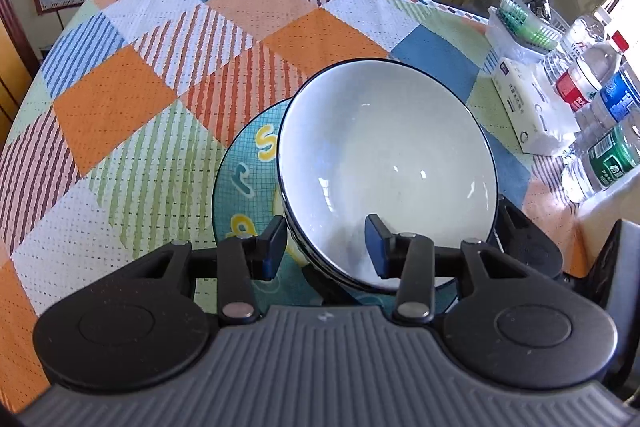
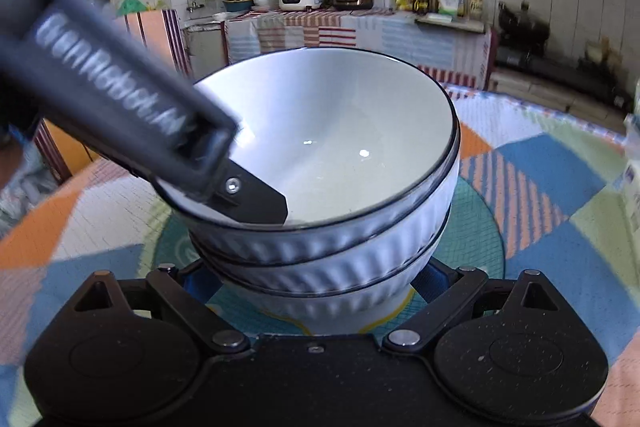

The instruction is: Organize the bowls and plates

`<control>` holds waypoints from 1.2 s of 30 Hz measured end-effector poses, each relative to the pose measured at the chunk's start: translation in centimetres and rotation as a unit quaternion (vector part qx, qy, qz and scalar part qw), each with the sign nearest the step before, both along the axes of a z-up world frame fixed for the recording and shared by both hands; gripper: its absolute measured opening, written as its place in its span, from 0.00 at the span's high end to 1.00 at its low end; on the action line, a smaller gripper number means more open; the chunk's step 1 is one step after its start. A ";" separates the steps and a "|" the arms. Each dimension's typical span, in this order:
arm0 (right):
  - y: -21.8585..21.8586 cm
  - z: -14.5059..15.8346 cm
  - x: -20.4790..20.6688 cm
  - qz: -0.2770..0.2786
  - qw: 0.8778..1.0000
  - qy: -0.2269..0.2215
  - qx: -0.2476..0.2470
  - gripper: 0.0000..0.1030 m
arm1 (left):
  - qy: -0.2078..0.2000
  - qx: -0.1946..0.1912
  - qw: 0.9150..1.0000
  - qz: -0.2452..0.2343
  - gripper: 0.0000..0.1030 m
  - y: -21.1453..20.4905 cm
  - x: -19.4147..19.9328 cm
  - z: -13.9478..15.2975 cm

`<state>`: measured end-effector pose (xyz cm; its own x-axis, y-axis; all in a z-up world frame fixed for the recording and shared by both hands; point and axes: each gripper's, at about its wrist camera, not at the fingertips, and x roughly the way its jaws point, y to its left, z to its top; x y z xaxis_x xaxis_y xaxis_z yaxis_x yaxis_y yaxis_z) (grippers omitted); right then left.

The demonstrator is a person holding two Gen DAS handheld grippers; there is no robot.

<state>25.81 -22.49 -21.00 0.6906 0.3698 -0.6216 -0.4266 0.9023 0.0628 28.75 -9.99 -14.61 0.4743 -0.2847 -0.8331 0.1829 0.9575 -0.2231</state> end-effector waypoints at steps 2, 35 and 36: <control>0.0 0.1 0.0 -0.006 1.000 0.007 0.003 0.05 | 0.003 -0.012 1.000 0.009 0.61 0.3 0.0 -0.2; -4.6 15.0 -10.1 -0.153 0.987 0.024 -0.030 0.05 | -0.034 0.051 0.998 0.015 0.32 5.1 -12.3 11.6; -4.6 15.4 -10.6 -0.153 0.987 0.024 -0.031 0.05 | -0.035 0.049 0.998 0.017 0.31 5.3 -12.8 11.8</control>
<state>15.23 -27.07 -5.63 0.7333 0.1079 -0.6713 -0.1309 0.9913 0.0163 15.95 -4.65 -2.86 0.5407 -0.1859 -0.8204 0.1620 0.9800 -0.1153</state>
